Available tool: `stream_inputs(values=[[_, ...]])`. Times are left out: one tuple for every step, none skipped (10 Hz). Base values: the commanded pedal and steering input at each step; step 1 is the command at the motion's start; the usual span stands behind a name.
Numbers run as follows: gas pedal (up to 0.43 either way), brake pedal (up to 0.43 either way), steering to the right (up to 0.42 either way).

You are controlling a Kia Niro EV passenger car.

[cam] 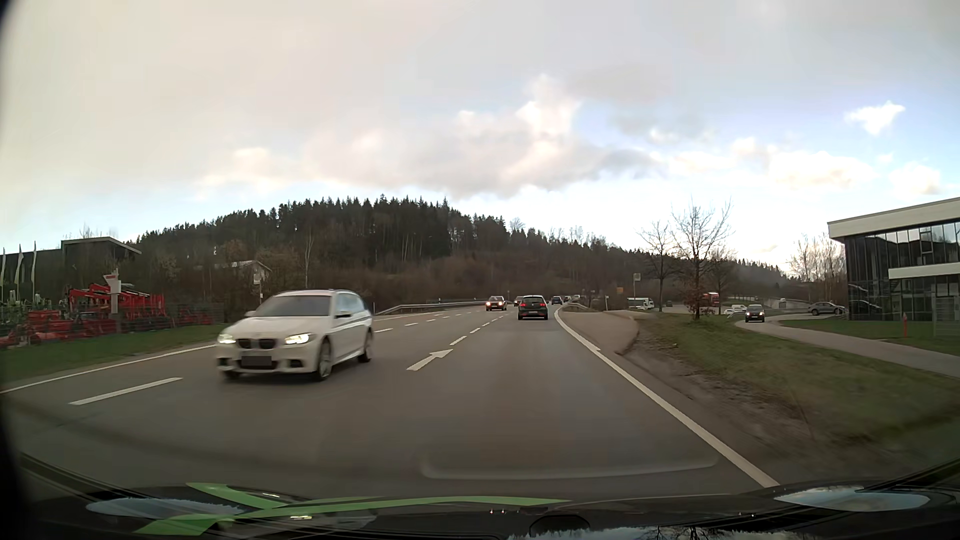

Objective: Follow the waypoints while adhering to traffic rules and regulations

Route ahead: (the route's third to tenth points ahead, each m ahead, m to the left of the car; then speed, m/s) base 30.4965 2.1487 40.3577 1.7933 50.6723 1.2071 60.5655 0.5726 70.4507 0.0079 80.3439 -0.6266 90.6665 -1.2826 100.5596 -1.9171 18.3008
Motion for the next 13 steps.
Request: stream_inputs(values=[[0.008,0.000,0.005],[0.008,0.000,0.005],[0.008,0.000,0.005],[0.008,0.000,0.005],[0.008,0.000,0.005],[0.008,0.000,0.005],[0.008,0.000,0.005],[0.008,0.000,0.005],[0.008,0.000,0.005],[0.008,0.000,0.005],[0.008,0.000,0.005],[0.008,0.000,0.005],[0.008,0.000,0.005]])
